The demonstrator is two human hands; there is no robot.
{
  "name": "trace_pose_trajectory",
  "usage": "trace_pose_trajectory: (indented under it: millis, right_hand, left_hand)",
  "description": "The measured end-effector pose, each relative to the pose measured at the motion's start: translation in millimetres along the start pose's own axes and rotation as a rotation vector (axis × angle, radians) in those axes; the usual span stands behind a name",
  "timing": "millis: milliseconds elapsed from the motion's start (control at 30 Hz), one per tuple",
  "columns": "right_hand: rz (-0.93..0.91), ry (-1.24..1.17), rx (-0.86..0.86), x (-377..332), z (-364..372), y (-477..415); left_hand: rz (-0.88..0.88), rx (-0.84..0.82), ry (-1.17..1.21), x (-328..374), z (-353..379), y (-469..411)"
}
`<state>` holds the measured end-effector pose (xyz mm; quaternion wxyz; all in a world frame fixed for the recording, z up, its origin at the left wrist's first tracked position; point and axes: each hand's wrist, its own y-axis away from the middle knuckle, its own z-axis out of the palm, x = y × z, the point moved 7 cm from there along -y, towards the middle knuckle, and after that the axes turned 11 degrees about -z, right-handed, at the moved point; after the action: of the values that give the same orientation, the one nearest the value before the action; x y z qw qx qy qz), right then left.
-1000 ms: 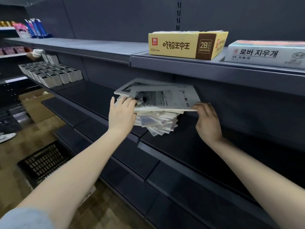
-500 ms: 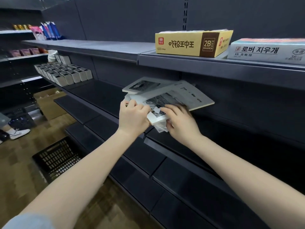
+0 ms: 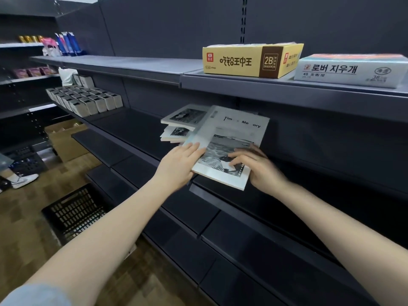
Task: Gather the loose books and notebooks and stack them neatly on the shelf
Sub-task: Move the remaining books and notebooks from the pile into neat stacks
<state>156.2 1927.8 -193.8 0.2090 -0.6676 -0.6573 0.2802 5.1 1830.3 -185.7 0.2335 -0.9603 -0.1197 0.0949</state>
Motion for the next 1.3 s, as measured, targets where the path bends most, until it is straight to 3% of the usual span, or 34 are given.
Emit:
trace_pose_trajectory:
  millis: [100, 267, 500, 733, 867, 1033, 1200, 1300]
  right_hand:
    - [0.007, 0.084, -0.101, 1, 2, 18]
    - [0.013, 0.277, -0.177, -9, 2, 31]
    - [0.143, 0.415, -0.169, -5, -6, 35]
    - [0.209, 0.493, -0.250, 9, -7, 69]
    - [0.244, 0.559, -0.326, 14, -20, 94]
    - [0.351, 0.602, -0.384, 20, -42, 136]
    - [0.529, 0.593, -0.513, 23, -75, 192]
    - [0.608, 0.616, -0.482, 16, -92, 222]
  left_hand:
    - [-0.005, -0.058, -0.095, 12, 19, 1]
    - [0.027, -0.004, -0.154, 36, 22, -3]
    - [0.125, 0.078, 0.044, 71, 1, -5]
    - [0.178, -0.015, 0.018, 102, 22, -6]
    - [0.340, 0.054, -0.005, 140, 34, -8]
    - [0.439, 0.109, -0.009, 183, 46, -14]
    - [0.487, 0.014, 0.076, 241, 58, -9]
    - [0.564, 0.007, 0.080, 276, 61, -8]
